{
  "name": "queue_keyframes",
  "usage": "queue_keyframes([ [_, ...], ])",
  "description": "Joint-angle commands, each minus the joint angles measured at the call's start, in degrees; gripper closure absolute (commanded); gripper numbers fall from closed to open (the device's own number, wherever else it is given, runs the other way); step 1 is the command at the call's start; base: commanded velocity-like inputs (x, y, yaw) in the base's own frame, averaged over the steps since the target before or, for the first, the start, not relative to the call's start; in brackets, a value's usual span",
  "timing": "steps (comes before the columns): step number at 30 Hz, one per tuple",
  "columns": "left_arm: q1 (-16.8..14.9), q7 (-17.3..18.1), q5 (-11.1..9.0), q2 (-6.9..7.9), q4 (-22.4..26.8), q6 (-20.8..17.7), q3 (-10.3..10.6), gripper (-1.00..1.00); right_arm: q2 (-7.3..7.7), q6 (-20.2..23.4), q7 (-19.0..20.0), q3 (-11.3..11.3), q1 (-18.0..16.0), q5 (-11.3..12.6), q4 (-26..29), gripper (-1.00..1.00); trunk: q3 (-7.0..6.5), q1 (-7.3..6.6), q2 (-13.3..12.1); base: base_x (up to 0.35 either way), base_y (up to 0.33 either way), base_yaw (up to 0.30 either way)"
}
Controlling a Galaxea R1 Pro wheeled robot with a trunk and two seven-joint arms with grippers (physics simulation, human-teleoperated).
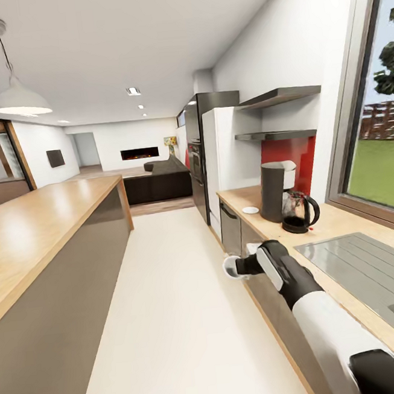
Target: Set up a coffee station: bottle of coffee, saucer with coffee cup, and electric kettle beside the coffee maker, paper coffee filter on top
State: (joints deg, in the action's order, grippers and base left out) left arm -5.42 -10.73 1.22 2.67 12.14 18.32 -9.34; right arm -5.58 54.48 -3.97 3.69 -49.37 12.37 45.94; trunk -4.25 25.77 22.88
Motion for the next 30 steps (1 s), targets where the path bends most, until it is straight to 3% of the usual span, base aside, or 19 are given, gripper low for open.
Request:
queue_keyframes([
  [1, -0.1, 0.0, -0.1, 0.08, 1.6, 0.3, -0.1, -1.00, -0.13, 0.1, -0.3, 1.3, 0.0, 0.4, -1.9, 1.00, 0.02, 0.02, 0.1, 0.000, 0.000, 0.000],
  [6, -0.6, 1.9, -0.3, 0.15, 6.4, 0.7, 0.0, -1.00, -0.33, -0.1, -0.3, 9.3, 0.0, 0.5, -8.5, 1.00, 0.02, 0.02, 0.1, 0.000, 0.000, 0.000],
  [8, -1.1, 3.1, -0.2, 0.22, 7.2, 0.8, 0.1, -1.00, -0.30, -0.2, -0.3, 10.8, 0.0, 0.5, -10.0, 1.00, 0.02, 0.02, 0.1, 0.000, 0.000, 0.000],
  [15, -3.1, 7.8, -0.3, 1.46, 7.8, 1.0, 0.1, -1.00, 0.00, -0.3, 2.4, 11.8, 0.0, 0.5, -12.3, 1.00, 0.02, 0.02, 0.1, 0.000, 0.000, 0.000],
  [19, -2.9, 13.8, -0.5, 3.23, 7.8, 1.1, -0.1, -1.00, 0.26, -0.3, 4.1, 11.8, 0.0, 0.5, -12.9, 1.00, 0.02, 0.02, 0.1, 0.000, 0.000, 0.000],
  [22, -2.6, 18.4, -0.4, 3.64, 7.6, 1.2, 0.0, -1.00, 0.24, -0.3, 4.5, 11.7, 0.0, 0.6, -12.8, 1.00, 0.04, 0.02, 0.1, 0.000, 0.000, 0.002],
  [30, -2.4, 20.1, -0.1, 3.60, 7.5, 1.2, 0.3, -1.00, -0.19, -0.2, 4.5, 11.9, 0.0, 0.6, -12.9, 1.00, 0.55, 0.02, 0.1, 0.000, 0.000, 0.063],
])
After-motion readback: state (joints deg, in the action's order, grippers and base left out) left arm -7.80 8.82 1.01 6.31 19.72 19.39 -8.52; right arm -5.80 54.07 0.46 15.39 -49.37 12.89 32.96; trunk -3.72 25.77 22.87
